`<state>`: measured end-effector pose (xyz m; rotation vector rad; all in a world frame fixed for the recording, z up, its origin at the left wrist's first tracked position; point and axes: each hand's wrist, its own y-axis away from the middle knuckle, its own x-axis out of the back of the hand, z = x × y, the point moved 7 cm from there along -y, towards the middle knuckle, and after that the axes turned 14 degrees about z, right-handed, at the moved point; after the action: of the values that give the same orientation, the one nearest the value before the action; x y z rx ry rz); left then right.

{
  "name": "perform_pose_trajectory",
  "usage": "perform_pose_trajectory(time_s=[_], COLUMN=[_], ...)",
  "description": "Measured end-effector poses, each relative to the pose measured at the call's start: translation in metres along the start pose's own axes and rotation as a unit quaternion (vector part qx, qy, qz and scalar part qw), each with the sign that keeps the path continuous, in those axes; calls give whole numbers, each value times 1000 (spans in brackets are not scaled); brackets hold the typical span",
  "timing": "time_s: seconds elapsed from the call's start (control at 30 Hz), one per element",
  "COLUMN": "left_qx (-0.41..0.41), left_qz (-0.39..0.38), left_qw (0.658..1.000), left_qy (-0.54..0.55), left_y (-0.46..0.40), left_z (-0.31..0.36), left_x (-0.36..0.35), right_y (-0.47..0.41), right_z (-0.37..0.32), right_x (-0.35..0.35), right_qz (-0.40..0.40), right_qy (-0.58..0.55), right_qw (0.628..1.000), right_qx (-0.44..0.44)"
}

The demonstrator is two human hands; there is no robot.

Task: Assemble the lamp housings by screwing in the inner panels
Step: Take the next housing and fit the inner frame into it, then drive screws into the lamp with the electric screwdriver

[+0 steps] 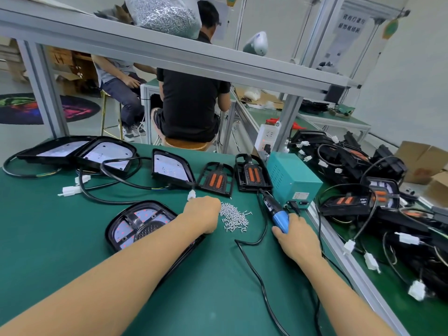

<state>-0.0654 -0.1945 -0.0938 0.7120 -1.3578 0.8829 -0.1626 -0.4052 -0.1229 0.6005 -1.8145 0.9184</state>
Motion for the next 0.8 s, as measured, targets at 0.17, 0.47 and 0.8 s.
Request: perform_pose_trajectory(time_s=[0.17,0.47,0.8], left_qx=[-26,52,140], left_qz=[-3,118,154], left_qw=[999,920,728], left_qy=[-27,370,654], left_y=[3,12,59], left_z=[4,-18,-81], left_x=[-1,43,43], right_y=[-2,-12,-31], right_z=[1,-1,-11], right_x=[-1,-4,45], right_qz=[7,-77,-150], right_qy=[3,23,-492], right_qw=[1000,997,818], right_qx=[3,3,-259])
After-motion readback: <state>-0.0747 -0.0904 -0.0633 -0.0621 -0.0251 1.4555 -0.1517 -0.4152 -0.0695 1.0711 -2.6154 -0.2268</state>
